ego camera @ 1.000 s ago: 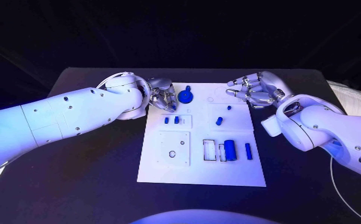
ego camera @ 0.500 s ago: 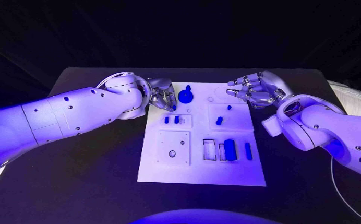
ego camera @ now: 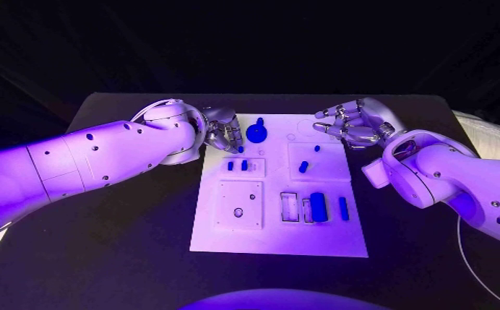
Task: Assemble the parts on the task board
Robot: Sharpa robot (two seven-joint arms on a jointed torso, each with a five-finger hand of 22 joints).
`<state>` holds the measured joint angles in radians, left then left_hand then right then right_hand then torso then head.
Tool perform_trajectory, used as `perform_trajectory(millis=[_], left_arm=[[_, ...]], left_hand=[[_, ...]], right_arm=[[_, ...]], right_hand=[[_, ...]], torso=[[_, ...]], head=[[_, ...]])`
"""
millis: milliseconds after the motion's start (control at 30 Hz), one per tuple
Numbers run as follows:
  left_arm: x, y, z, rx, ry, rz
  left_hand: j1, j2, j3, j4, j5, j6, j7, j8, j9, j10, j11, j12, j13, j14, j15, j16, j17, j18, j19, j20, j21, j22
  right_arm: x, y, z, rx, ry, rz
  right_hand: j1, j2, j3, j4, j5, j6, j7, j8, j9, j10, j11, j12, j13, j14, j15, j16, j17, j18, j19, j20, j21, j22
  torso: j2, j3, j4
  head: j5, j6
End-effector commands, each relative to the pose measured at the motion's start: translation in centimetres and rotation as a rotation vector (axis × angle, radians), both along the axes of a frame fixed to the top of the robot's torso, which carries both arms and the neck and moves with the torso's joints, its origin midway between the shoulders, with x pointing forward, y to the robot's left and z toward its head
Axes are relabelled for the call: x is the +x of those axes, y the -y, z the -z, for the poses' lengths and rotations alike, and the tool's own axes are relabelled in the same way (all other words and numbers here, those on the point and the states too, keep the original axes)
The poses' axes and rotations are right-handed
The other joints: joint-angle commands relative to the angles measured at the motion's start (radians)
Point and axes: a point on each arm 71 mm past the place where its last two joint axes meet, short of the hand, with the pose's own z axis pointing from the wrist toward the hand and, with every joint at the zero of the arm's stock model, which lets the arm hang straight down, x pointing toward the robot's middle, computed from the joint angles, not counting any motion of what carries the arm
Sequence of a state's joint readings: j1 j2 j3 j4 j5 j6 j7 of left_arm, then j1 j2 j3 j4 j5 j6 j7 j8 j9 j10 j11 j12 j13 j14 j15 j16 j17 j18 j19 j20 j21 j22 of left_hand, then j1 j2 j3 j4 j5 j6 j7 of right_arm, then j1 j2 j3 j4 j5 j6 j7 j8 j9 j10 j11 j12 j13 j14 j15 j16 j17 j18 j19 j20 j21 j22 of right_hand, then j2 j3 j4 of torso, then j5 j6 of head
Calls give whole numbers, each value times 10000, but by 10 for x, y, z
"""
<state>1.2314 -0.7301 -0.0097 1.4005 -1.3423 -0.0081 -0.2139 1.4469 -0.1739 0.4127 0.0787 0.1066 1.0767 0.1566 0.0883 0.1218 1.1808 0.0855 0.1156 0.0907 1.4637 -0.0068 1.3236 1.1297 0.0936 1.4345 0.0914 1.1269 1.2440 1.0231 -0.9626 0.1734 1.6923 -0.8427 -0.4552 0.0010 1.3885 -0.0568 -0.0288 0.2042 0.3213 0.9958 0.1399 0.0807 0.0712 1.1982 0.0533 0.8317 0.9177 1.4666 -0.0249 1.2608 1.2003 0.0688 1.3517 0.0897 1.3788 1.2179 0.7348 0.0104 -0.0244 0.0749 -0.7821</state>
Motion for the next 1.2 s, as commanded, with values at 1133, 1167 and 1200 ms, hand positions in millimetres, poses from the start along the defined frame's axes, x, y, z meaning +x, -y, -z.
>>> perform_trajectory(millis=[1133, 1167, 1200], left_arm=[[-15, -52, -26, -13087, -2716, -3767], [-17, -51, -26, -13265, -2827, -3796], [-18, -51, -26, -13300, -2849, -3802]], left_hand=[[-258, 150, 338, -212, -29, 86, 33, -53, -200, 38, 40, 191, 28, -1749, 135, -2611, -4028, 831, -2214, 175, -4698, -3009], [-278, 155, 302, -212, -30, 92, 29, -44, -201, 40, 37, 217, 36, -1795, 133, -2670, -4122, 847, -2261, 173, -4815, -3087], [-282, 157, 294, -212, -30, 93, 28, -42, -202, 40, 36, 223, 38, -1806, 133, -2684, -4145, 850, -2271, 172, -4840, -3103]], right_arm=[[-1, -4, 6, -8457, 2657, -964], [-1, -5, 6, -8602, 2717, -914], [-1, -6, 6, -8681, 2752, -892]], right_hand=[[1420, -494, 1811, 67, -1264, 1007, -180, 102, 6, -1010, 177, -6869, -6584, 157, 148, -1395, -1464, 252, -295, 81, -580, -722], [1401, -541, 1852, 107, -1285, 1020, -176, 75, 2, -1012, 198, -6938, -6715, 156, 156, -1414, -1487, 254, -299, 95, -595, -739], [1398, -553, 1868, 119, -1290, 1024, -175, 66, 1, -1007, 204, -6958, -6758, 156, 156, -1416, -1490, 254, -301, 99, -601, -745]], torso=[[4, -2, 9], [3, -5, 3], [3, -3, -8]], head=[[-398, 331], [-396, 341], [-390, 349]])
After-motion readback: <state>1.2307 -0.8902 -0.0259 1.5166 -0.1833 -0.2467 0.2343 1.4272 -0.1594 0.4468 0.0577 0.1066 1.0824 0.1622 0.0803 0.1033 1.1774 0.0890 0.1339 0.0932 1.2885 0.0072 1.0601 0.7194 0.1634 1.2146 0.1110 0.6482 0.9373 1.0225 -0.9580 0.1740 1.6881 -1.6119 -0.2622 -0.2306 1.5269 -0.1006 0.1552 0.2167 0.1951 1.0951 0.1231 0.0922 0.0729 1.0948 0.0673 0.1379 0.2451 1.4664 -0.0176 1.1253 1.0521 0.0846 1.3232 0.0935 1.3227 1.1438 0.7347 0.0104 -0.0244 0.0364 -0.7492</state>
